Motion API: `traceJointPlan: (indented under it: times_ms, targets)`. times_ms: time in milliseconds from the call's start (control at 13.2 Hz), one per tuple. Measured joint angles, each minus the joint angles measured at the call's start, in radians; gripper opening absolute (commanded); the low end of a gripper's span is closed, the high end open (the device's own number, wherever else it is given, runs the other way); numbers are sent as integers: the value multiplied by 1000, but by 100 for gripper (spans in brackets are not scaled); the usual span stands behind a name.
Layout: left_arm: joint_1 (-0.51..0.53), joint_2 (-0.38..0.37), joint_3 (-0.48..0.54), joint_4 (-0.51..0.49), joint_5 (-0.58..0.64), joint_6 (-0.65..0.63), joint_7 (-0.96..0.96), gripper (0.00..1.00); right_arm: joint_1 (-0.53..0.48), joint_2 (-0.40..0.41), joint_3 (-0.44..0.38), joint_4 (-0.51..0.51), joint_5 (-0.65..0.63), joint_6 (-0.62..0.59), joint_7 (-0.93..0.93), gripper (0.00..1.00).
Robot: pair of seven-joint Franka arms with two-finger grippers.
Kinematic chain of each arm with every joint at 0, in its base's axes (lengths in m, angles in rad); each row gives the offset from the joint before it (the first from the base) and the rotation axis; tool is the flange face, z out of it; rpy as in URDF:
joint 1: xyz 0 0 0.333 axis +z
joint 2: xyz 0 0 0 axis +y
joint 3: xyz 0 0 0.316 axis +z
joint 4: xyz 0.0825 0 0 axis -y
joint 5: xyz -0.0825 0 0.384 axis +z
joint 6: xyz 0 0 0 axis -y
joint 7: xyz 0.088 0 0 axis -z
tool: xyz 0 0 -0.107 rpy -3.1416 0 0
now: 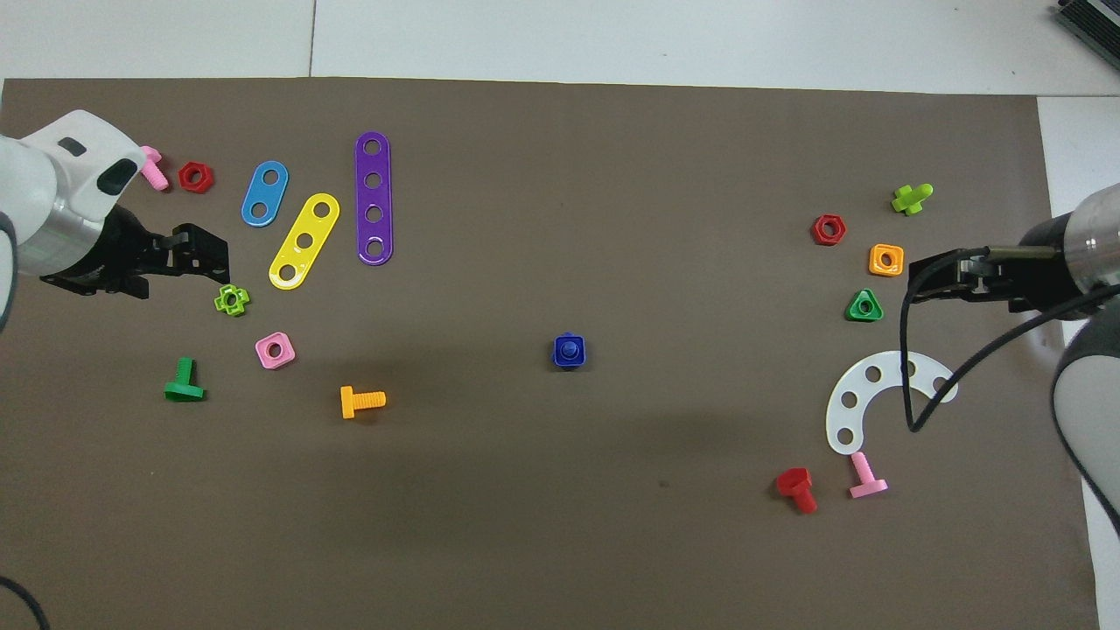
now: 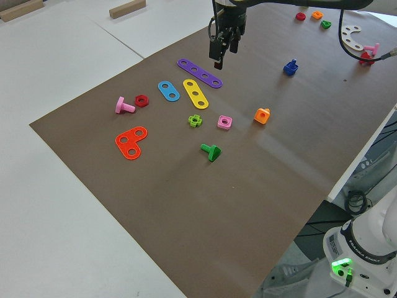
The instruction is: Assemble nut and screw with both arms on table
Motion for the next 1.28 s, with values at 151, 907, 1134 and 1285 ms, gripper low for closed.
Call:
traceJointPlan:
  times_ms: [151,907,1134,1285]
  targets:
    - [0,-41,6,15,28,0,0,99,0,0,0,0,0,0,0,100]
    - [0,-60,6,30,37,13,97,100,0,0,0,0,0,0,0,100]
    - [0,-61,6,30,37,15,124,100,0,-1,0,0,0,0,0,100]
    - [0,-61,6,30,37,16,125,100,0,-1,0,0,0,0,0,100]
